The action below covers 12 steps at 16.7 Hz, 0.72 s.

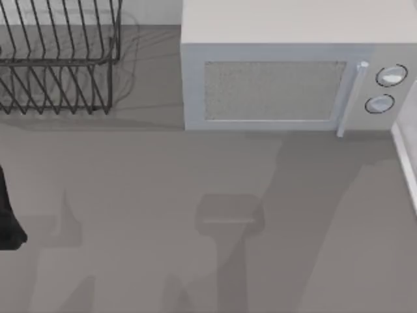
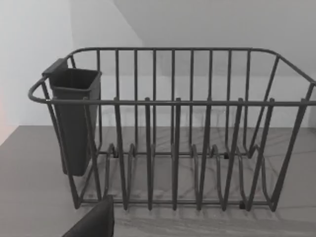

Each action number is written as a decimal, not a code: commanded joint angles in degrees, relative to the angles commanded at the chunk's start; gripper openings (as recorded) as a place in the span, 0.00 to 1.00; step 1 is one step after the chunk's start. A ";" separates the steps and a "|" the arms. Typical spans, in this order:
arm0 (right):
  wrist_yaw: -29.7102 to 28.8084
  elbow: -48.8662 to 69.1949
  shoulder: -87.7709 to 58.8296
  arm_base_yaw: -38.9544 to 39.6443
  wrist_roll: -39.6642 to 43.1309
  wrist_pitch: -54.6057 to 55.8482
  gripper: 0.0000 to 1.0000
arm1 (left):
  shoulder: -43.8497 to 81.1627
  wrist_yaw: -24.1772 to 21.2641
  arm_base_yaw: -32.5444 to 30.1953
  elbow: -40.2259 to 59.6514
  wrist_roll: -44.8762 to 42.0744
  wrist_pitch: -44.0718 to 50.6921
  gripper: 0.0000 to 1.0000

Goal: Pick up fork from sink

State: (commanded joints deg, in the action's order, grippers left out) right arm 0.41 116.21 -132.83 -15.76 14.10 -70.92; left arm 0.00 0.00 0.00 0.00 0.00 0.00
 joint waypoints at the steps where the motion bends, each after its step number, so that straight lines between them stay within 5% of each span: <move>1: 0.00 0.25 0.18 0.00 0.00 -0.30 0.00 | 0.00 0.00 0.00 0.00 0.00 0.00 1.00; 7: -0.09 -0.49 1.96 1.81 -1.81 -1.14 0.00 | 0.00 0.00 0.00 0.00 0.00 0.00 1.00; 12: -0.94 -4.68 14.69 12.04 -12.63 -5.99 0.00 | 0.00 0.00 0.00 0.00 0.00 0.00 1.00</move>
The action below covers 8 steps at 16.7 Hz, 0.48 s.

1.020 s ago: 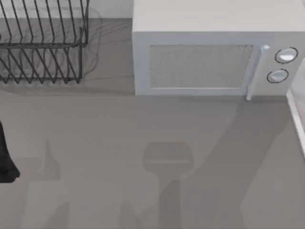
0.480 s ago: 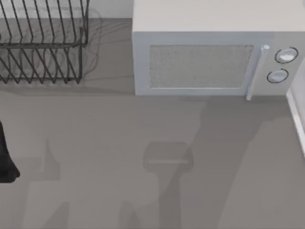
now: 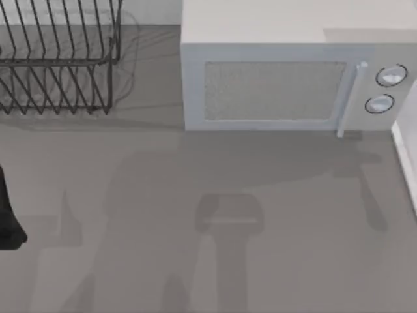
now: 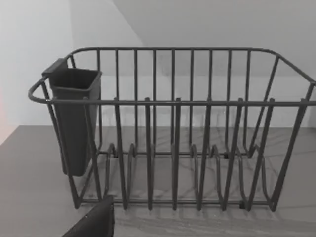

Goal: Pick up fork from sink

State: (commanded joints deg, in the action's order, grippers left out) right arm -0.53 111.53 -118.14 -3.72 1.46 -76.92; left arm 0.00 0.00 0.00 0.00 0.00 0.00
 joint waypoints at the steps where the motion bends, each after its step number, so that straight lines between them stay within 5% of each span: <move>1: -0.18 -1.34 3.39 2.67 -2.80 -0.98 0.00 | 0.00 0.00 0.00 0.00 0.00 0.00 1.00; 8: -0.17 -16.05 21.31 22.71 -22.01 -3.08 0.00 | 0.00 0.00 0.00 0.00 0.00 0.00 1.00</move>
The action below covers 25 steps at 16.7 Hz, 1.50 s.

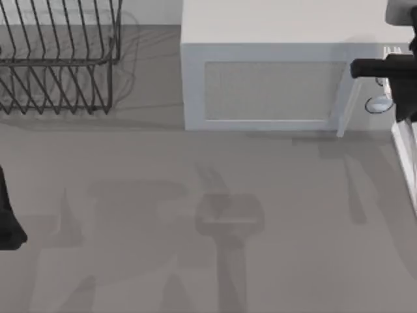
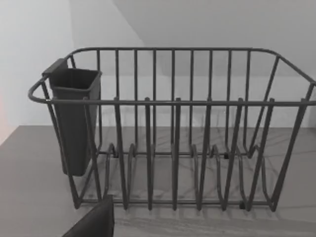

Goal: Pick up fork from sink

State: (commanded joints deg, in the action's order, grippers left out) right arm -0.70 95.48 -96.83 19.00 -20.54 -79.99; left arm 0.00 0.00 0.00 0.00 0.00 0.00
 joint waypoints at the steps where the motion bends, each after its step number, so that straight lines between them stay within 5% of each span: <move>1: 0.15 -2.54 0.63 2.38 -2.15 0.31 0.00 | 0.00 0.00 0.00 0.00 0.00 0.00 1.00; 12: 0.78 -11.18 -0.45 8.61 -8.01 2.97 0.00 | 0.00 0.00 0.00 0.00 0.00 0.00 1.00; 20: 0.70 -27.57 -4.00 8.98 -8.23 23.70 0.00 | 0.00 0.00 0.00 0.00 0.00 0.00 1.00; 25: 0.69 -30.64 -4.91 9.11 -8.33 26.90 0.00 | 0.00 0.00 0.00 0.00 0.00 0.00 1.00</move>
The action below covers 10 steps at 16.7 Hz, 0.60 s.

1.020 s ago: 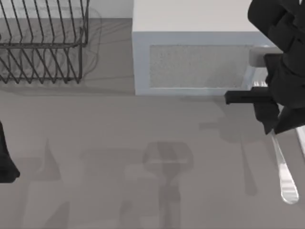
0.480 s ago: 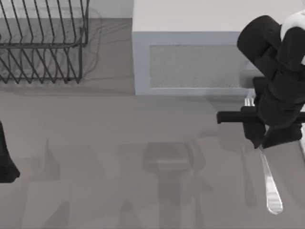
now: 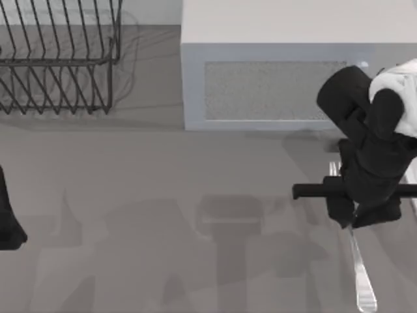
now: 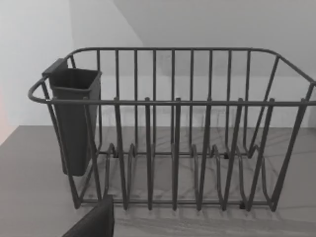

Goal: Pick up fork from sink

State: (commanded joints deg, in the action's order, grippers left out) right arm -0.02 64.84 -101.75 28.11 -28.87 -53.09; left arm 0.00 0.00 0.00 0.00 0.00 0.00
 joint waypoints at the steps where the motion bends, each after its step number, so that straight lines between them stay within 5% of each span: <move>1: 0.00 0.00 0.00 0.00 0.00 0.00 0.00 | 0.00 0.00 0.00 0.00 0.00 0.00 1.00; 10: 0.00 0.00 0.00 0.00 0.00 0.00 0.68 | 0.00 0.00 0.00 0.00 0.00 0.00 1.00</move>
State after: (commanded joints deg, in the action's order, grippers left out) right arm -0.02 64.84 -101.75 28.11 -28.87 -53.09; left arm 0.00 0.00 0.00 0.00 0.00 0.00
